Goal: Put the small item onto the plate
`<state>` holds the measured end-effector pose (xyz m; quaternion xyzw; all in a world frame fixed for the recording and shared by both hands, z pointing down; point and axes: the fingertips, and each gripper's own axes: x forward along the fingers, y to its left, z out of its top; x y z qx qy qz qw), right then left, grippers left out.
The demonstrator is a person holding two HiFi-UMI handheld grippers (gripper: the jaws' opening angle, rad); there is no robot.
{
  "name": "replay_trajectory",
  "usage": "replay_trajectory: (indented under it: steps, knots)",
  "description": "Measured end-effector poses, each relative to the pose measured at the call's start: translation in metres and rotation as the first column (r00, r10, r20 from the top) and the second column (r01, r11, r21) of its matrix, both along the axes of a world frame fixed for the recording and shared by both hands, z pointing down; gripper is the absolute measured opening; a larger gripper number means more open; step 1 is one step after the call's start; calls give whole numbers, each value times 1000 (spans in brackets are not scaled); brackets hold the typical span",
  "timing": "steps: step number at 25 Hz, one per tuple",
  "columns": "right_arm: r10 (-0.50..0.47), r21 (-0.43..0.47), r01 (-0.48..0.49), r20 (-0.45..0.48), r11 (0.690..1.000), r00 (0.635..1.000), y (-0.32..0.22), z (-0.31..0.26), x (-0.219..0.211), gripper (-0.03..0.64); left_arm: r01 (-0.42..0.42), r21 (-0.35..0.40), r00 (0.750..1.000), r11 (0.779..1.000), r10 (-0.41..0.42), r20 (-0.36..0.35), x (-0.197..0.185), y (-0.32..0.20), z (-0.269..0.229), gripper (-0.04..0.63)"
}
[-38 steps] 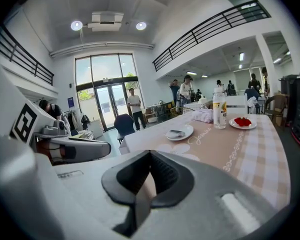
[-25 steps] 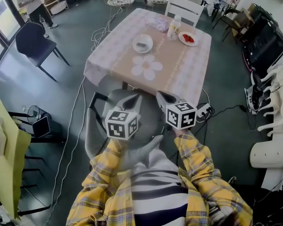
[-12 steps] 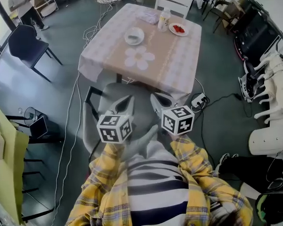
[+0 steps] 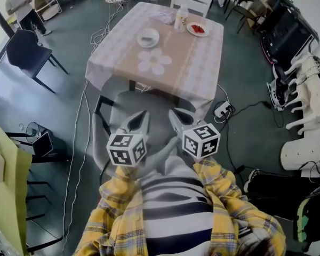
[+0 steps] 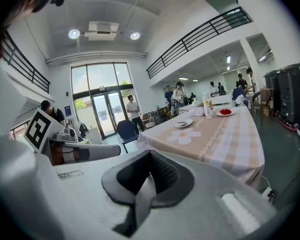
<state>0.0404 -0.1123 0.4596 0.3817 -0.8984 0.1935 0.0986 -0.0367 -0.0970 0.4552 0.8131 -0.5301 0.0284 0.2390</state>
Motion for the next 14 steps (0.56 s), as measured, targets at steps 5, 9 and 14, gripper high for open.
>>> replay_trajectory:
  steps: [5, 9, 14]
  knots:
    - [-1, 30, 1, -6, 1000, 1000, -1, -9, 1, -3, 1, 0, 1000, 1000, -1, -6, 3, 0, -1, 2]
    - [3, 36, -2, -10, 999, 1000, -3, -12, 0, -3, 0, -8, 1000, 1000, 0, -12, 2, -2, 0, 2]
    - [-1, 36, 1, -10, 999, 1000, -5, -12, -4, -3, 1, -9, 1000, 1000, -1, -15, 1, -3, 1, 2]
